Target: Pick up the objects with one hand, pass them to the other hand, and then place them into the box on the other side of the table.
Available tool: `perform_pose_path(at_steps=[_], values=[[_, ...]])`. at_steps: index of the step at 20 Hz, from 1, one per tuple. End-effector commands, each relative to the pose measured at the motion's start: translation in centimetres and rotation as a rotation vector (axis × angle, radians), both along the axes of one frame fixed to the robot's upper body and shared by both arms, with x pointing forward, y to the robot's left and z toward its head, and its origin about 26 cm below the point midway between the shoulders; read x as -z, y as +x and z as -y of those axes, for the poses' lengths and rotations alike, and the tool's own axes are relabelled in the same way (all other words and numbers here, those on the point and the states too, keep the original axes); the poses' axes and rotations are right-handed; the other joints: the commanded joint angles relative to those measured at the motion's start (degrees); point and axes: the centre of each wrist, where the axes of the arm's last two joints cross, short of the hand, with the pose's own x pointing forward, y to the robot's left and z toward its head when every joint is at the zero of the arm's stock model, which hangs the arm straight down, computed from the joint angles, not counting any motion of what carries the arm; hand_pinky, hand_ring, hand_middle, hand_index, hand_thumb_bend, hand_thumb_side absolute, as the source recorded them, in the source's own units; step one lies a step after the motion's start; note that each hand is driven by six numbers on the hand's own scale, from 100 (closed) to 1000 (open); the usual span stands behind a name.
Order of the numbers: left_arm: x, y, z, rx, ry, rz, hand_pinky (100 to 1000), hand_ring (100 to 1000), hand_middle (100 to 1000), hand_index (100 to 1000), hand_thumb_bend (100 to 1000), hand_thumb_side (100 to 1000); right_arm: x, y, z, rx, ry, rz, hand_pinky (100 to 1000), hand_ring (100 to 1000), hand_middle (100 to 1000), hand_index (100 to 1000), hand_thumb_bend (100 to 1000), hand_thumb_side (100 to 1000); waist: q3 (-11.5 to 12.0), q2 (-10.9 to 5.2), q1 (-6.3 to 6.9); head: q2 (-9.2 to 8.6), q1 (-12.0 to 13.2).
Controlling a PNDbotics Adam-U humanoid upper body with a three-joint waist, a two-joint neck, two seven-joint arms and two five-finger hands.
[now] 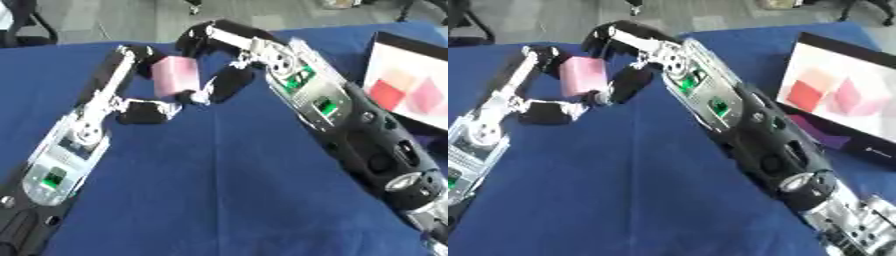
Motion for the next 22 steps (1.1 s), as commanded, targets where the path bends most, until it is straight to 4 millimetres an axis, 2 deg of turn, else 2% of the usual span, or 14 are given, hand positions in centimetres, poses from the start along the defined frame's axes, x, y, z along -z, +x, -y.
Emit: perform_pose_path(at_steps=[1,5,10,11,22], values=[[-1.14,-0.71,1.68,0.062,-0.020,0.039,662,569,446,522,100,100,-1.25,-0.47,-0.57,-0.020,0.015,0.037,882,794,735,817,393,118,0.07,-1.13,0.19,-0.87,-0.30],[-1.27,-0.75,1.83,0.065,-0.026,0.044,662,569,446,522,100,100,-1.13,-0.46,-0.60,-0.022,0.007,0.036,882,795,735,817,400,117,0.07,-1.13,0.21,-0.91,-0.47],[-1.39,-0.80,2.00,0.068,-0.035,0.048,657,567,444,523,100,100,-1.03,-0.48,-0.65,-0.030,-0.009,0.038,880,796,736,818,452,106,0.11,-1.15,0.23,-0.98,-0.46],[-1.42,-0.81,2.03,0.069,-0.037,0.049,657,567,444,523,100,100,-1.02,-0.49,-0.66,-0.031,-0.013,0.039,880,796,736,817,434,113,0.12,-1.16,0.22,-0.97,-0.42],[-1.48,-0.77,2.11,0.057,-0.049,0.049,650,557,419,516,100,100,-1.07,-0.70,-0.65,-0.050,-0.030,0.033,878,798,738,820,461,116,0.10,-1.14,0.22,-0.85,-0.23]])
